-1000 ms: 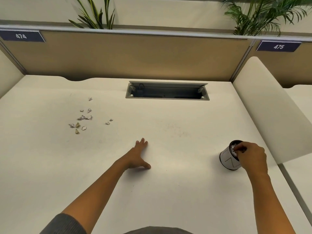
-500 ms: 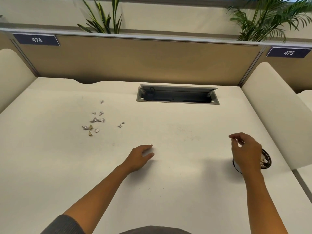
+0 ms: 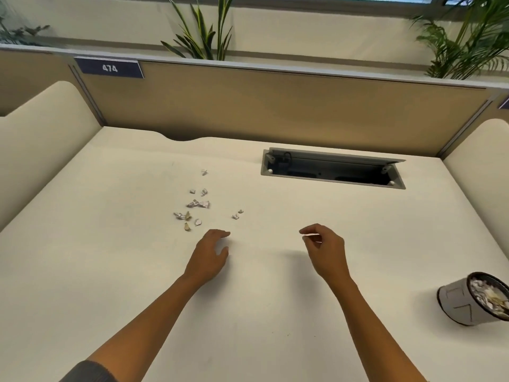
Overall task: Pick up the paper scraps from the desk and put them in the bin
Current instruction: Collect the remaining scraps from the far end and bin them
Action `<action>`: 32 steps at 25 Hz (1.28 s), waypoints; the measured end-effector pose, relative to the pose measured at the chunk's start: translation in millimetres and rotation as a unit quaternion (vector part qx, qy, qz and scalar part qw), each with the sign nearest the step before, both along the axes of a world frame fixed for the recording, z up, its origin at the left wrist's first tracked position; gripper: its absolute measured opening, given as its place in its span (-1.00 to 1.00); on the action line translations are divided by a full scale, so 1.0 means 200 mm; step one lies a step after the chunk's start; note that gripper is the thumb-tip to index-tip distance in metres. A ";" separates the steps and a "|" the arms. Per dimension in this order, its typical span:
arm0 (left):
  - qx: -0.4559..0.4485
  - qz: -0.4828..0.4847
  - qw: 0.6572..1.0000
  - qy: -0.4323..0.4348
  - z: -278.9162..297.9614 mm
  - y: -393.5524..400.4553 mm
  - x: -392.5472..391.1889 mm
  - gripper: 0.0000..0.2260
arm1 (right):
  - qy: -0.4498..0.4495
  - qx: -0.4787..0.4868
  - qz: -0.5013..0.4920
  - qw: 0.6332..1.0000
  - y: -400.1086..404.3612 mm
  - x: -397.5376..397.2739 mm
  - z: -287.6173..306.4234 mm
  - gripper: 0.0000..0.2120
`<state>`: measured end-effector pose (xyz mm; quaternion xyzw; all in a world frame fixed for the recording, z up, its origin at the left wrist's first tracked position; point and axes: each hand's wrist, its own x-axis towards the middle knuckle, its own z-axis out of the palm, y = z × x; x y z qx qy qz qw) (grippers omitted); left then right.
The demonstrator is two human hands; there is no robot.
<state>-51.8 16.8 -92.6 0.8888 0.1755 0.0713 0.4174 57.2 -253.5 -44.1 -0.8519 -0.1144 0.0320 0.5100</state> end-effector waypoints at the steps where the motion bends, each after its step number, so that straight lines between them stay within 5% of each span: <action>1: 0.015 0.014 1.000 -0.002 0.00 0.06 0.00 -0.67 | 0.009 0.007 0.014 1.000 0.09 0.00 -0.02 -0.82; 8: 0.072 0.044 0.995 0.050 0.00 0.44 0.07 -0.42 | 0.048 -0.003 0.095 0.994 0.64 0.07 -0.13 -0.87; 16: 0.088 -0.037 0.990 0.108 0.02 0.59 0.25 -0.36 | 0.064 -0.167 0.205 0.962 0.94 0.12 -0.24 -0.36; 21: 0.162 -0.020 0.975 0.151 0.01 0.57 0.24 -0.52 | 0.020 -0.204 0.244 0.948 1.05 0.10 -0.28 -0.48; 26: 0.203 -0.044 0.976 0.071 -0.03 0.56 0.14 -0.76 | -0.036 -0.259 0.262 0.929 1.07 0.04 -0.32 -0.61; 32: 0.253 -0.028 0.964 0.070 -0.04 0.56 0.06 -0.78 | -0.115 -0.310 0.249 0.910 1.02 -0.02 -0.28 -0.79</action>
